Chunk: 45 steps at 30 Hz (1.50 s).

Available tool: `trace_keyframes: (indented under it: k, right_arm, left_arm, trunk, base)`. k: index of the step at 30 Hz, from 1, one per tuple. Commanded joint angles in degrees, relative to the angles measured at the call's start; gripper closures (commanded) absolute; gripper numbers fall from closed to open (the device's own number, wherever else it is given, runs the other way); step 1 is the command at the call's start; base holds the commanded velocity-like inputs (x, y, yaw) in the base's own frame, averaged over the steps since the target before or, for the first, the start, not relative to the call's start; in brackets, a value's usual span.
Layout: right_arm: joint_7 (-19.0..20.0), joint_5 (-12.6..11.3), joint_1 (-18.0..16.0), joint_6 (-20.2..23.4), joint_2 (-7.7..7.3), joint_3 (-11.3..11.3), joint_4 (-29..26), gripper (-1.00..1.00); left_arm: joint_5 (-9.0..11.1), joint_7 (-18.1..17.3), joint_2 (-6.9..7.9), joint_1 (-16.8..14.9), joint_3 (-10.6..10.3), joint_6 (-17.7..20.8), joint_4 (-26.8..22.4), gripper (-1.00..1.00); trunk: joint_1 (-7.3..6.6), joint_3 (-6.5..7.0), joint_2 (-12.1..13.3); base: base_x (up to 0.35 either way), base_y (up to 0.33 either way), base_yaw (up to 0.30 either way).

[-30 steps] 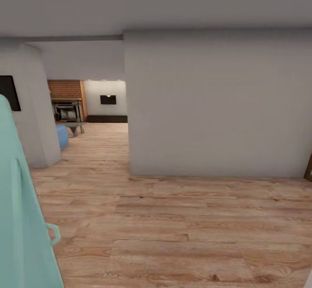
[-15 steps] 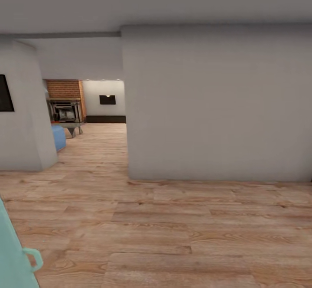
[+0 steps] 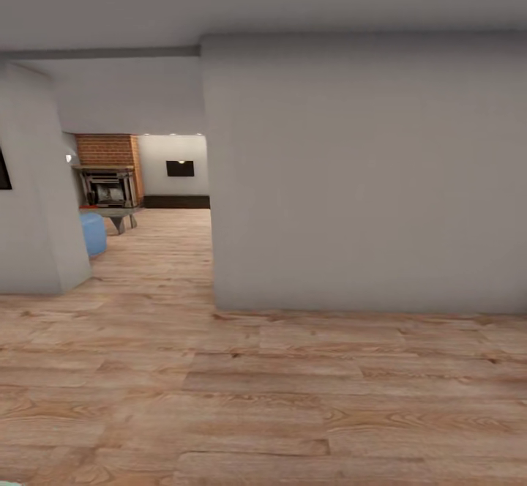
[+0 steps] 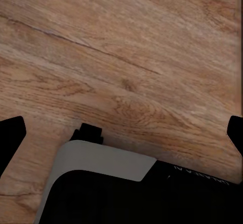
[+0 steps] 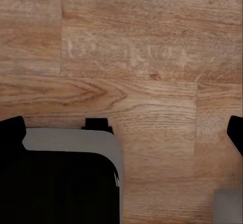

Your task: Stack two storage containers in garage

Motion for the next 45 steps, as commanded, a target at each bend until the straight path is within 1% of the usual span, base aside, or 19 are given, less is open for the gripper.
trace_keyframes:
  k: [1, 36, 45]
  right_arm:
    - [-0.19, -0.12, -0.08, -0.28, 0.01, 0.45, 0.18, -1.0]
    - [0.11, -0.5, -0.07, -0.27, -0.17, 0.35, 0.21, -1.0]
    - [-0.24, -0.2, -0.07, -0.2, -0.17, 0.45, 0.21, -1.0]
  left_arm:
    - [0.24, 0.1, -0.01, -0.04, -0.11, -0.15, 0.04, -1.0]
    - [0.15, 0.1, -0.23, -0.04, -0.19, -0.15, 0.04, -1.0]
    - [0.15, 0.1, -0.26, -0.04, -0.2, -0.17, 0.05, -1.0]
  trunk:
    - [0.04, -0.07, -0.04]
    - [0.04, -0.07, -0.04]
    - [0.04, -0.02, -0.04]
  base:
    - [0.324, 0.0, 0.0]
    - [0.324, 0.0, 0.0]
    - [0.324, 0.0, 0.194]
